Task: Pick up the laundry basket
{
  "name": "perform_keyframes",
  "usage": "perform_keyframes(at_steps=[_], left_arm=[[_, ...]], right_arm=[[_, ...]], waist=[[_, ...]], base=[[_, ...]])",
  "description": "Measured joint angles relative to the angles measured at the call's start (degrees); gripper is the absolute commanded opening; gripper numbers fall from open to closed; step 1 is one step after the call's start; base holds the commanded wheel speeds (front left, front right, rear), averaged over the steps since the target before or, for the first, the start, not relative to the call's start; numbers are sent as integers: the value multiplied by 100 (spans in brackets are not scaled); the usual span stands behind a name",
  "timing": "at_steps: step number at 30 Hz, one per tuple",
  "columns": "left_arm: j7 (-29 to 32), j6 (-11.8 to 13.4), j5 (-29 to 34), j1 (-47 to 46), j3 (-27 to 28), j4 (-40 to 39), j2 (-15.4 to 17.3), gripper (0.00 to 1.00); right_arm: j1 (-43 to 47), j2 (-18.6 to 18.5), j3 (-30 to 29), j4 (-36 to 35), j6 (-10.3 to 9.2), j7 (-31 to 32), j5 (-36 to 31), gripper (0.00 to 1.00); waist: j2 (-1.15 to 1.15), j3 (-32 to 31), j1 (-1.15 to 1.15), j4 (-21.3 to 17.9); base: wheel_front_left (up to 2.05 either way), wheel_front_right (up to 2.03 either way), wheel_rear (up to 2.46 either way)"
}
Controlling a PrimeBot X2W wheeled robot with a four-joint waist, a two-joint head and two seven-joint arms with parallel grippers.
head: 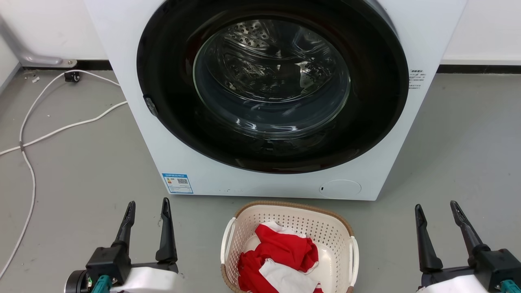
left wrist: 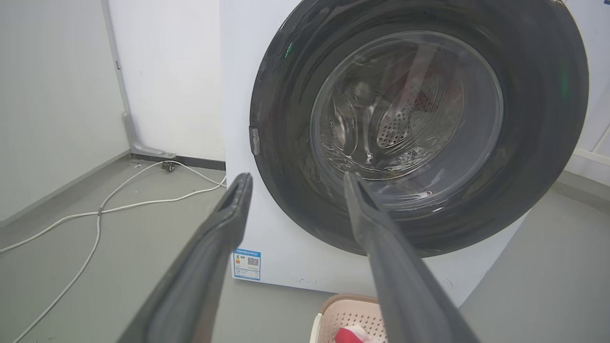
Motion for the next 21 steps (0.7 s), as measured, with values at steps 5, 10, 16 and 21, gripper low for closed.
perform_keyframes(at_steps=[5,10,16,21], left_arm=[[-52,30,207,34,-15,0,1,100],[-100,64,393,59,-35,3,1,100],[-152,87,602,104,-47,4,2,100],[-153,88,599,112,-46,9,2,100]], right_arm=[[27,-1,-16,-15,0,-53,-180,100],[48,-1,-24,-38,0,-104,-375,100],[113,-3,-22,-68,0,-168,-577,100],[114,-3,-32,-68,0,-169,-528,100]], waist=[[0,-2,0,1],[0,-3,0,5],[0,-23,0,-4],[0,-41,0,-11]], base=[[0,0,0],[0,0,0],[0,0,0],[0,0,0]])
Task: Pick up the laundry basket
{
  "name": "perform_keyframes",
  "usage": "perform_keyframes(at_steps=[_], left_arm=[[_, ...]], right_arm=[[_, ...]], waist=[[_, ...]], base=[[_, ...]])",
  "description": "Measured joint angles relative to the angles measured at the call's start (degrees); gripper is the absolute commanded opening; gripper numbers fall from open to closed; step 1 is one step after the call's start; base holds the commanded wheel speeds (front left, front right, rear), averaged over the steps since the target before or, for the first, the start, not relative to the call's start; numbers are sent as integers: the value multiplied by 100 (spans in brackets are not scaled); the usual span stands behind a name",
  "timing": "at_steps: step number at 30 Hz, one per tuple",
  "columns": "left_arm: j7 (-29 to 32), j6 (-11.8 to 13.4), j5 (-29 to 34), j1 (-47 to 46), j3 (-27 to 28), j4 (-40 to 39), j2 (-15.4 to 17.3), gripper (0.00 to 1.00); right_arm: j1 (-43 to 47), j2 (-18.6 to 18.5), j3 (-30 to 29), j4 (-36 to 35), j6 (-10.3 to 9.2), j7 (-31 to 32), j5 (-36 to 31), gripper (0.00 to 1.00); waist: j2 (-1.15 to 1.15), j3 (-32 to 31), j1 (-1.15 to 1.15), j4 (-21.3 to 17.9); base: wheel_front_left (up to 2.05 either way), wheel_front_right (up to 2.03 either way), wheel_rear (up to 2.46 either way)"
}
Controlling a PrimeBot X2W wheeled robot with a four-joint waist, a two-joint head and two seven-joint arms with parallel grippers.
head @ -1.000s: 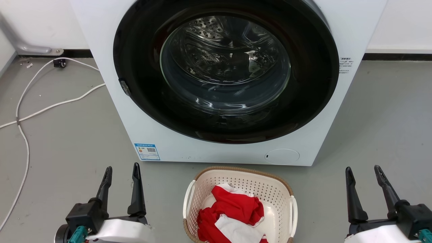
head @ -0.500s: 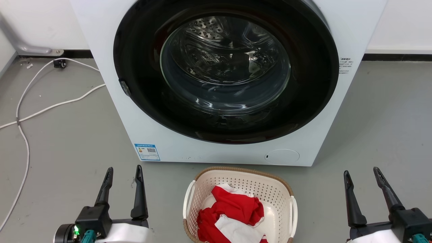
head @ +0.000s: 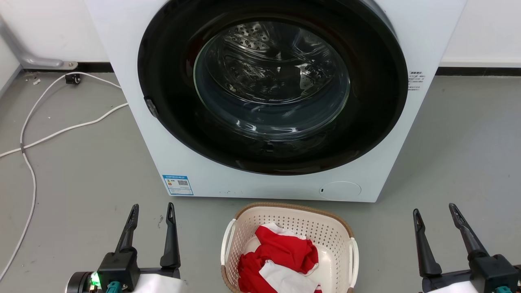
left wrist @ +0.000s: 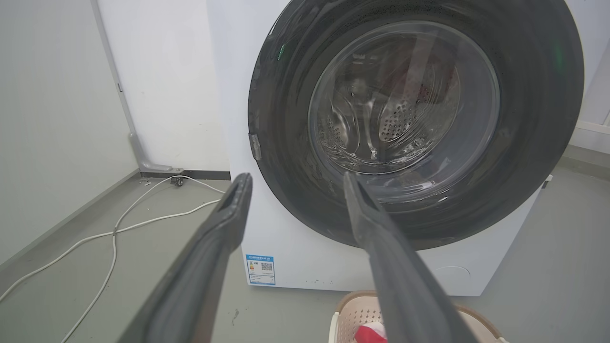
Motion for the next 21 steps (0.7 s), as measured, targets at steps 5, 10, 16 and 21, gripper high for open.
perform_keyframes(at_steps=[5,10,16,21], left_arm=[[0,8,-1,8,-2,1,0,100],[0,10,-3,10,-11,10,0,100],[0,15,-9,12,-14,20,0,100],[0,3,-10,13,-2,24,0,100]], right_arm=[[1,-1,-11,0,0,0,63,100],[10,-1,-1,1,0,0,70,100],[14,-1,15,0,0,0,70,100],[14,-1,25,-14,0,-1,71,100]], waist=[[0,-13,0,-5],[0,-16,0,3],[0,-14,0,5],[0,16,0,-9]], base=[[0,0,0],[0,0,0],[0,0,0],[0,0,0]])
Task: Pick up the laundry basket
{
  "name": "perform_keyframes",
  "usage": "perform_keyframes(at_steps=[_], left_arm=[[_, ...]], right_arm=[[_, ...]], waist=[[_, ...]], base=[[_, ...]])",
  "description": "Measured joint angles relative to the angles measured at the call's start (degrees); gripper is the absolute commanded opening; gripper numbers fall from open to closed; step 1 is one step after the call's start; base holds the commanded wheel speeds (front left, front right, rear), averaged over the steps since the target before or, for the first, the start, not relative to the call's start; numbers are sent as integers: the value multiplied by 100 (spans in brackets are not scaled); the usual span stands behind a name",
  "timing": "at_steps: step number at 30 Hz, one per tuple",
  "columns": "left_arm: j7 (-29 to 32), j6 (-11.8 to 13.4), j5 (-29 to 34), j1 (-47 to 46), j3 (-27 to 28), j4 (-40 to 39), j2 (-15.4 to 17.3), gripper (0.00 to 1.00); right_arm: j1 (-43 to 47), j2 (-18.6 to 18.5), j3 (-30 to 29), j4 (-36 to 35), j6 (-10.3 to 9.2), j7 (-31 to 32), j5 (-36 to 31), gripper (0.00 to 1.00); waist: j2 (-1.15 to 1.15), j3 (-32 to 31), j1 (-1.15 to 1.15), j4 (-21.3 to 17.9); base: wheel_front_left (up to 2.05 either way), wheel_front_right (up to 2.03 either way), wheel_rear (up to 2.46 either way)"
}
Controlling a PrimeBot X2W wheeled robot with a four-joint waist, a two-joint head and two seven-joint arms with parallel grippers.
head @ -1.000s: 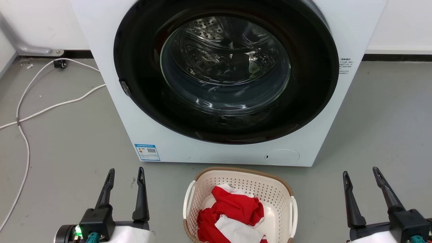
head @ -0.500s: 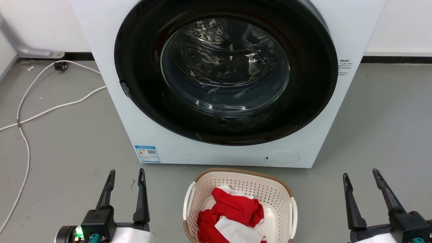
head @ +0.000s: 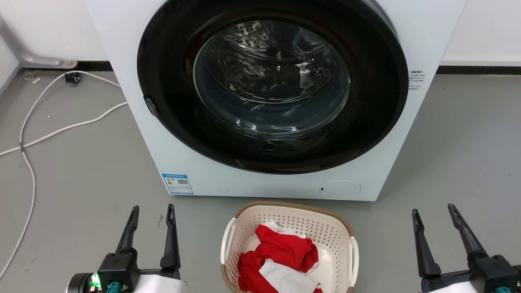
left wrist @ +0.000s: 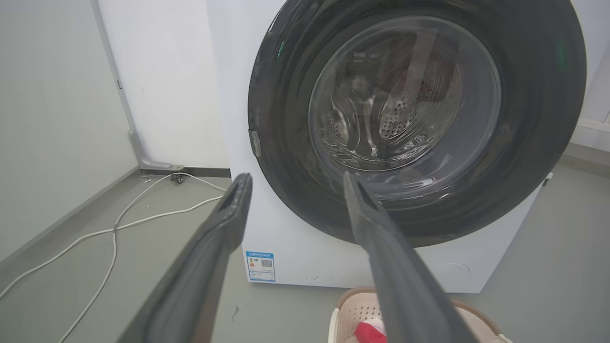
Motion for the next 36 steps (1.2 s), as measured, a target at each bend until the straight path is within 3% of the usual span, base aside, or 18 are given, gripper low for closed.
perform_keyframes(at_steps=[5,9,16,36], left_arm=[[-15,-69,-52,-114,-20,194,1,100],[-16,-261,-7,-481,-48,479,0,100],[-21,-520,207,-1510,48,1248,55,100],[-16,-855,412,-3991,-521,4515,644,100]], right_arm=[[-105,0,-15,5,0,0,40,100],[-434,-2,105,48,0,-3,-76,100],[-1382,-5,333,858,1,-3,-249,100],[-3808,-11,1081,4590,2,-1,-670,100]], waist=[[0,108,0,-7],[0,289,0,-21],[0,919,1,-93],[0,2962,1,-450]], base=[[0,0,0],[0,0,0],[0,0,0],[0,0,0]])
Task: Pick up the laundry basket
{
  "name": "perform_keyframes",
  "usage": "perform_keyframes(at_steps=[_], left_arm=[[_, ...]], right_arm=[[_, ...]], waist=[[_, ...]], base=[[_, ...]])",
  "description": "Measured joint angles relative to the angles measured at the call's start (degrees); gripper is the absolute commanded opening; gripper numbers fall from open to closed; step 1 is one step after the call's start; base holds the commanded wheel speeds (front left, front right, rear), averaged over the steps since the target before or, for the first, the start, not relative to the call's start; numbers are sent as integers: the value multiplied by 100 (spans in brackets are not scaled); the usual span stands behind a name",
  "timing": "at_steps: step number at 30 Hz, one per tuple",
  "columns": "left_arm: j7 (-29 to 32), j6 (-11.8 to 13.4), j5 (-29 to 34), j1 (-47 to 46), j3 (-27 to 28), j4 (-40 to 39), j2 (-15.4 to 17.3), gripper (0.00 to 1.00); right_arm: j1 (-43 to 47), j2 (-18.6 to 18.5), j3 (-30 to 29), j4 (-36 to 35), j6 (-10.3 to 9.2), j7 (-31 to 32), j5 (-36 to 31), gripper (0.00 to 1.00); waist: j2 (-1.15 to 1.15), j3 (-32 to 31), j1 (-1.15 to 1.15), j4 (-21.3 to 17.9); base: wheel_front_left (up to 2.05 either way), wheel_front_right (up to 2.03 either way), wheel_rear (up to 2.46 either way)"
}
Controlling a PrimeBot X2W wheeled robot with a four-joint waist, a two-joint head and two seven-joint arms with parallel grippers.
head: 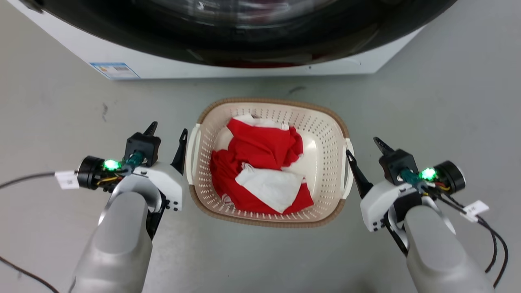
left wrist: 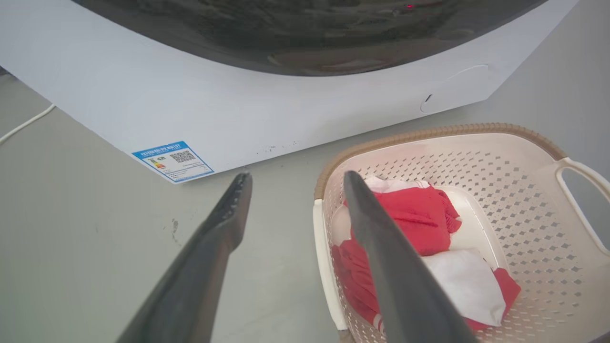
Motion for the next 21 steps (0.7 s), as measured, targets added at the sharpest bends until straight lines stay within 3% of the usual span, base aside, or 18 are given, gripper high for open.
perform_keyframes(at_steps=[9,21], left_arm=[[0,-49,-58,-1111,-576,1622,113,100],[133,-49,-392,-1831,-1257,2491,138,100]], right_arm=[[-1034,-1,541,1524,0,-1,339,100],[-1592,0,1205,2373,-1,130,1051,100]], waist=[[0,692,0,-148],[0,1253,0,-225]], base=[[0,0,0],[0,0,0]])
